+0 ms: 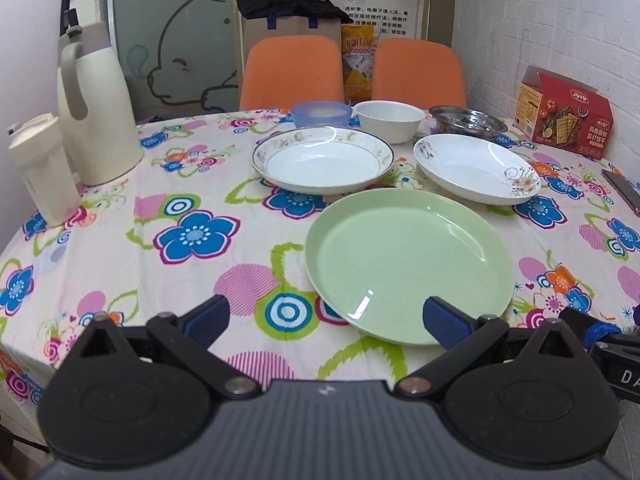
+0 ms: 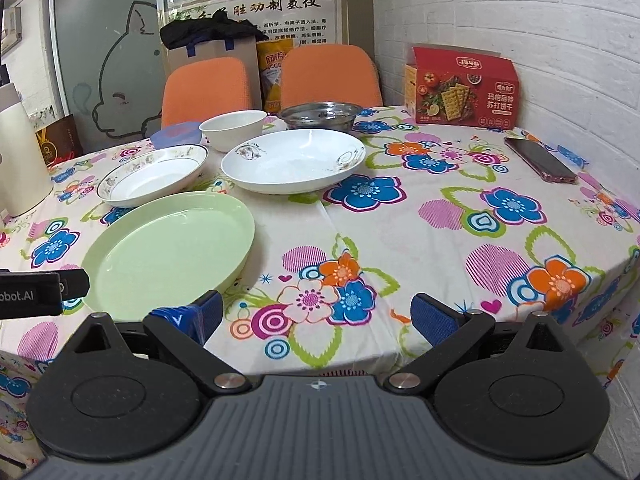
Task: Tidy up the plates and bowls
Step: 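Move the left gripper to the green plate rim and close on it, then lift the green plate with the left gripper and set it at the table edge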
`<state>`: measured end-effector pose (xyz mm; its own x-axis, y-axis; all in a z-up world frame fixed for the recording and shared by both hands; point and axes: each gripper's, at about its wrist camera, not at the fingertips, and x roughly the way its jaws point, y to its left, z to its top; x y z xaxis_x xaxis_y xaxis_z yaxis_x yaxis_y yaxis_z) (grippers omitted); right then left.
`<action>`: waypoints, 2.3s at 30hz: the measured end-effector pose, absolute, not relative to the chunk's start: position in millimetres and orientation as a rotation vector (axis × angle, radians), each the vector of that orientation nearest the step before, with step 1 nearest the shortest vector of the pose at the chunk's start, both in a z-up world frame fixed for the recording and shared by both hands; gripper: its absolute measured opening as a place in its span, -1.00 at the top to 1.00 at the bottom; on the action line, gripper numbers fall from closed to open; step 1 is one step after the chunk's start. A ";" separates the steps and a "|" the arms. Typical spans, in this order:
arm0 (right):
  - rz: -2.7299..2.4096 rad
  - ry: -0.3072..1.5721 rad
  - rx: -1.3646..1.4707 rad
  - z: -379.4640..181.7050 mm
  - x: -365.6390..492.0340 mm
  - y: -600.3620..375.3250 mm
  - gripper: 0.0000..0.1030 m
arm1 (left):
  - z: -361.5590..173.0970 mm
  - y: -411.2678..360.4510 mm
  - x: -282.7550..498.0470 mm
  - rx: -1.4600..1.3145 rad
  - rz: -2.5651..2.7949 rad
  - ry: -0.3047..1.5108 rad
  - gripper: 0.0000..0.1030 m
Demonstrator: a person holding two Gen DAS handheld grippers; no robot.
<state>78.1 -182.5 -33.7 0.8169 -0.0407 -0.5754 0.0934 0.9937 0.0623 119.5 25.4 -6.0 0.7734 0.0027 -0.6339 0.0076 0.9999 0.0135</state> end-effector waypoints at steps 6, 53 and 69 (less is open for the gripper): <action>-0.045 0.643 0.081 -31.2 115.8 -179.6 -0.71 | -7.4 30.1 154.7 -0.002 0.000 0.734 -0.99; 0.312 0.646 -0.061 -62.1 168.3 -133.3 -0.68 | -40.5 33.1 222.0 0.014 -0.175 0.808 -0.49; 0.372 0.589 -0.086 -40.8 149.5 -79.3 -0.62 | -18.1 78.8 189.6 -0.045 -0.090 0.757 -0.03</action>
